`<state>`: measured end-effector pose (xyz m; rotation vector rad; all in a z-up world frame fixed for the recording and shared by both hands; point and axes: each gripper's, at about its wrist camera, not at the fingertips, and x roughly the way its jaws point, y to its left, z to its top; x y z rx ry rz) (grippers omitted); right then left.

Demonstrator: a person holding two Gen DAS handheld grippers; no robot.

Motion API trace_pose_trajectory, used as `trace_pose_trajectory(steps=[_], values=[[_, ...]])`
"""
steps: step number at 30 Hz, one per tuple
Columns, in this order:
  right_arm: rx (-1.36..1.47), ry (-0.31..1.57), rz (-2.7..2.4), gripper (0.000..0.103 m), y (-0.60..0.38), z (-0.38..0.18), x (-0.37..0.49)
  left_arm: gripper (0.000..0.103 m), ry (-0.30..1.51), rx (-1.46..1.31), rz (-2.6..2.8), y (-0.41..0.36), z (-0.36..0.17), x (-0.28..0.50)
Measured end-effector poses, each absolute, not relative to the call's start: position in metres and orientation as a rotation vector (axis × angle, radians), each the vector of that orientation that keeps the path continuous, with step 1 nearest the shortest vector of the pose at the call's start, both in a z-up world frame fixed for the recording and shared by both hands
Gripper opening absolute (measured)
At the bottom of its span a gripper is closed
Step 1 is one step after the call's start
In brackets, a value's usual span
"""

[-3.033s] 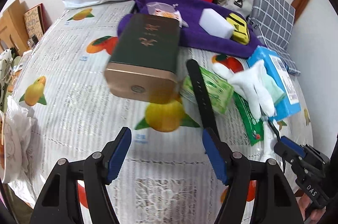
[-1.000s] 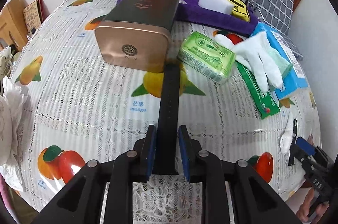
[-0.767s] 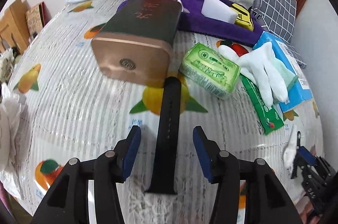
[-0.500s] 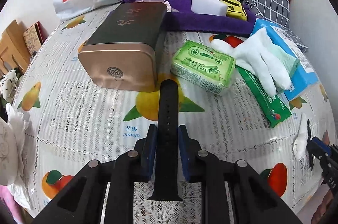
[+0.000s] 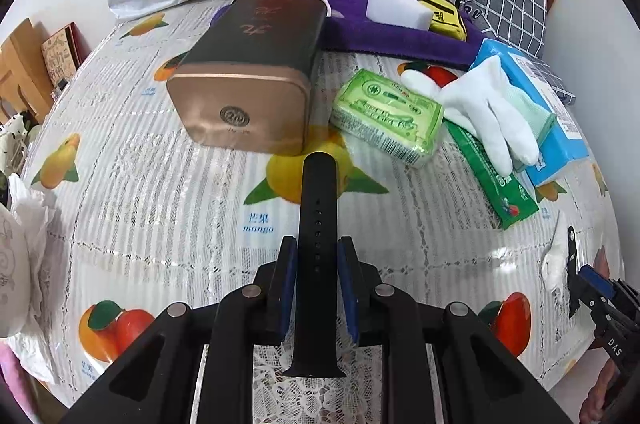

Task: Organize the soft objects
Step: 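Lift and carry both strap halves in both tools over the purple towel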

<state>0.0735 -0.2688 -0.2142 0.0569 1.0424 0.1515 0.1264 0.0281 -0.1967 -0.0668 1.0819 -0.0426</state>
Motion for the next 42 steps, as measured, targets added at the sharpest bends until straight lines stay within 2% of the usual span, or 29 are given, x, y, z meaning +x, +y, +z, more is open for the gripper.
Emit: trace_pose_trajectory(steps=[5, 6, 7, 8, 9, 16, 29, 42], values=[[0.06, 1.033, 0.162, 0.046, -0.265, -0.217, 0.072, 0.025, 1.066, -0.015, -0.038, 0.018, -0.202, 0.127], [0.044, 1.022, 0.158, 0.045, -0.261, -0.218, 0.072, 0.025, 1.062, -0.002, -0.032, 0.016, -0.202, 0.127], [0.001, 1.004, 0.14, 0.043, -0.255, -0.22, 0.072, 0.021, 1.057, 0.016, -0.032, 0.013, -0.203, 0.127], [-0.036, 0.992, 0.129, 0.037, -0.252, -0.22, 0.071, 0.02, 1.053, 0.028, -0.047, 0.011, -0.203, 0.127], [-0.053, 0.983, 0.136, 0.021, -0.249, -0.22, 0.071, 0.02, 1.053, 0.025, -0.051, 0.01, -0.202, 0.128], [0.027, 0.995, 0.183, 0.02, -0.258, -0.212, 0.071, 0.019, 1.04, -0.043, -0.088, 0.018, -0.188, 0.123], [0.06, 0.885, 0.218, 0.02, -0.26, -0.156, 0.065, 0.019, 0.971, -0.084, -0.099, 0.026, -0.142, 0.117], [0.07, 0.792, 0.253, 0.02, -0.255, -0.104, 0.104, 0.019, 0.909, -0.094, -0.079, 0.029, -0.097, 0.142]])
